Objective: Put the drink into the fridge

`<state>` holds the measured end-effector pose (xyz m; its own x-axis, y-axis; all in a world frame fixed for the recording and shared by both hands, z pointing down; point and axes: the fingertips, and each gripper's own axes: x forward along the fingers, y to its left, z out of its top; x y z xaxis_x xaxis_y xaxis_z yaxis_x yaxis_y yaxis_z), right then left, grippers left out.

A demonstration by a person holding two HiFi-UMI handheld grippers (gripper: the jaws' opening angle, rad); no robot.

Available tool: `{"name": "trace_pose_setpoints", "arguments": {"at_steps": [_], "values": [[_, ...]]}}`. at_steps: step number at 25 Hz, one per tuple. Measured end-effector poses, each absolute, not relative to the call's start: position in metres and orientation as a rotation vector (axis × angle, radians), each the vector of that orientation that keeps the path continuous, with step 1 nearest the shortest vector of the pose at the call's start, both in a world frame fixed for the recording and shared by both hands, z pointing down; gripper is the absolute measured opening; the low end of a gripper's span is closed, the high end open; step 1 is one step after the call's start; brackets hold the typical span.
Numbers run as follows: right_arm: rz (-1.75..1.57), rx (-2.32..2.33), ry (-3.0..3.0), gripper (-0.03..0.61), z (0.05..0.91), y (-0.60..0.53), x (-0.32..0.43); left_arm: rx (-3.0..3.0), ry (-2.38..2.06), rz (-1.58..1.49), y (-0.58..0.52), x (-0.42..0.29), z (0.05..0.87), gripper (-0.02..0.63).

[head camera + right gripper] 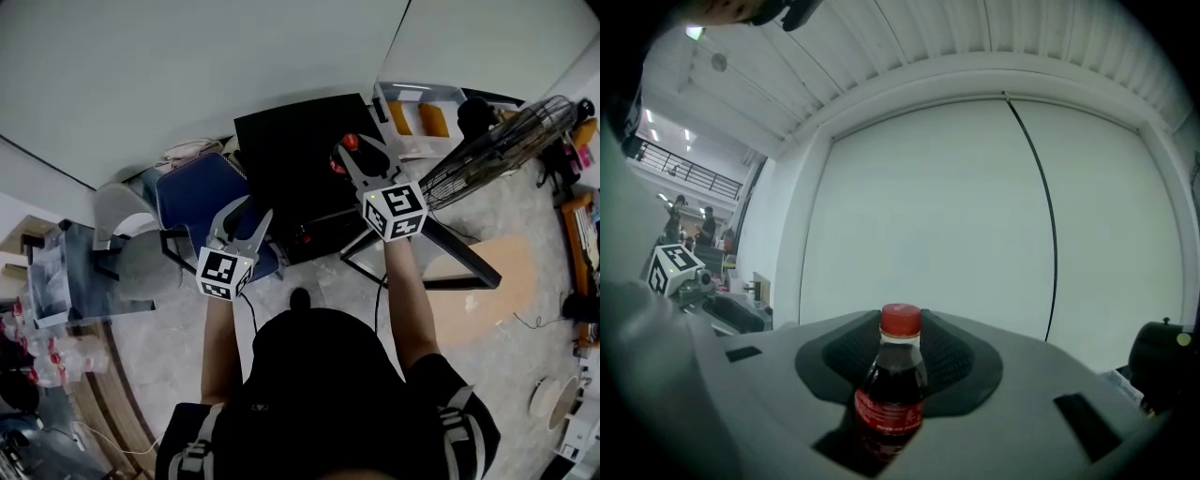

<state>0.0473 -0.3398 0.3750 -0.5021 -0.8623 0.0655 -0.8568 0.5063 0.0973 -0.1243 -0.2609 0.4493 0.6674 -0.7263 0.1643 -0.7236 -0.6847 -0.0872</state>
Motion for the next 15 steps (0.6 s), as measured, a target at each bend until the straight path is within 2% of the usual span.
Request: {"name": "trace_pose_setpoints", "arguments": {"at_steps": [15], "values": [[-0.093, 1.439, -2.691, 0.132, 0.373, -0.279, 0.086, -2.814, 1.295, -0.341, -0.194, -0.081, 0.441, 0.163]]}}
